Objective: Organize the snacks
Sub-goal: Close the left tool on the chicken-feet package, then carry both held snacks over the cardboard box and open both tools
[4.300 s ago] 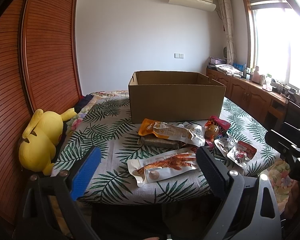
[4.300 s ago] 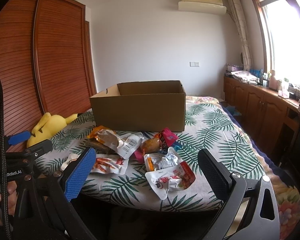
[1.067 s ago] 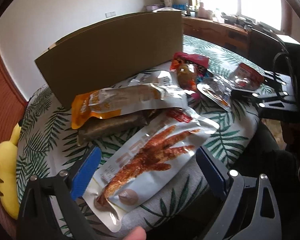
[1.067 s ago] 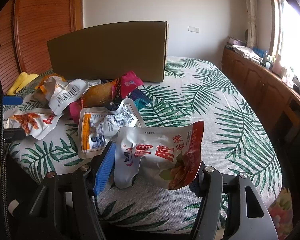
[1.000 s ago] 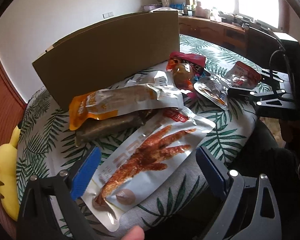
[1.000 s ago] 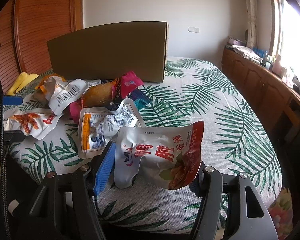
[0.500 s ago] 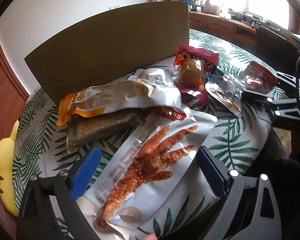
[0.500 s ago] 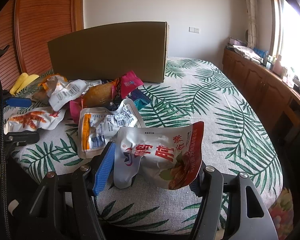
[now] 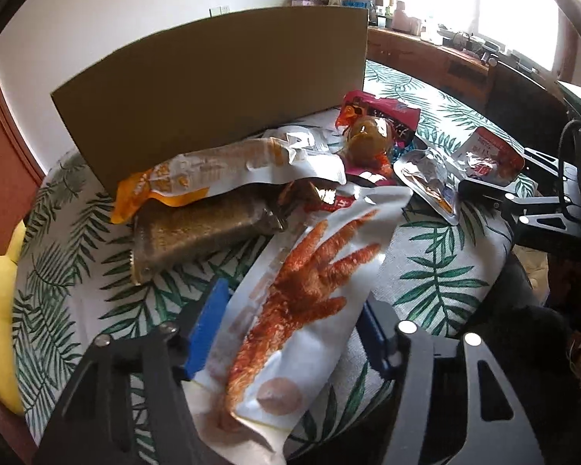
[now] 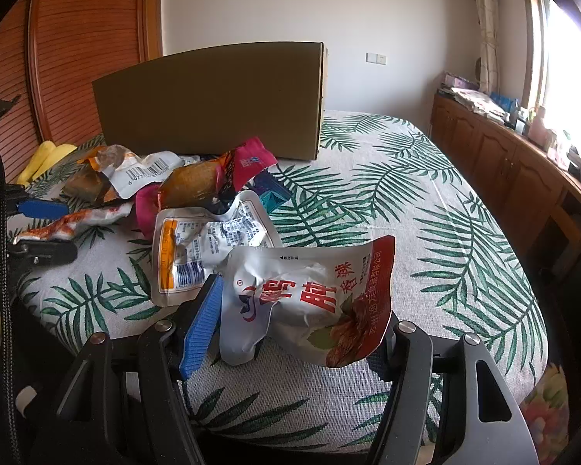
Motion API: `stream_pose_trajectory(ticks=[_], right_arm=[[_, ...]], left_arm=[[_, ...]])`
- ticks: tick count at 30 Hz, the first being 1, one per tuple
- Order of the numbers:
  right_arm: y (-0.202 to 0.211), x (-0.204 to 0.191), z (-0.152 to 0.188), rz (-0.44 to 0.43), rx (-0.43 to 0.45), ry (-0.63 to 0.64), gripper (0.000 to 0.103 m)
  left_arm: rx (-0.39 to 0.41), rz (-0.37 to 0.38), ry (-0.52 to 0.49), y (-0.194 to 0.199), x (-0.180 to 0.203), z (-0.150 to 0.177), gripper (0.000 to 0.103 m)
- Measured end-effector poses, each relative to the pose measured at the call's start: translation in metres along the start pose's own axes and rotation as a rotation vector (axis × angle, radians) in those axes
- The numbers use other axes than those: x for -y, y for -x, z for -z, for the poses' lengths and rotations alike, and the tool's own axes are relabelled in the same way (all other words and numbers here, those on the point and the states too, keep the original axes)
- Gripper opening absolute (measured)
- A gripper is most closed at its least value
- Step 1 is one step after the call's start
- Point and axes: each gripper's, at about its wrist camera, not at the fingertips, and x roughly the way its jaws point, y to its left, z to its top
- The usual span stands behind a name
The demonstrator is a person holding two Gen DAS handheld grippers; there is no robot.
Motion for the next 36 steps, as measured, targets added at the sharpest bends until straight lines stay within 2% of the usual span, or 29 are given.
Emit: stream_pose_trajectory(ticks=[1, 7, 8, 22, 34, 36], right_arm=[[0.0, -0.001, 0.0, -0.001, 0.0, 0.002, 0.066], [0.005, -0.001, 0.001, -0.028, 0.011, 0.003, 0.062], [0.006, -0.001, 0.002, -0.033, 0.015, 0.002, 0.061], [0.025, 0.007, -0.012, -0.035, 0.097, 0.003, 0.059], [0.035, 0.007, -0.032, -0.031, 0.142, 0.028, 0.059], [0.037, 0.007, -0.038, -0.033, 0.152, 0.03, 0.059]], left_arm=[[0.008, 0.012, 0.007, 0.002, 0.0, 0.001, 0.046], [0.071, -0.006, 0.027, 0.019, 0.0, 0.003, 0.03], [0.083, -0.003, 0.03, 0.022, 0.0, 0.003, 0.02], [0.115, 0.039, 0.069, 0.035, -0.002, -0.006, 0.011], [0.248, 0.065, 0.144, 0.076, -0.01, -0.017, 0.009], [0.265, 0.066, 0.149, 0.082, -0.013, -0.023, 0.004]])
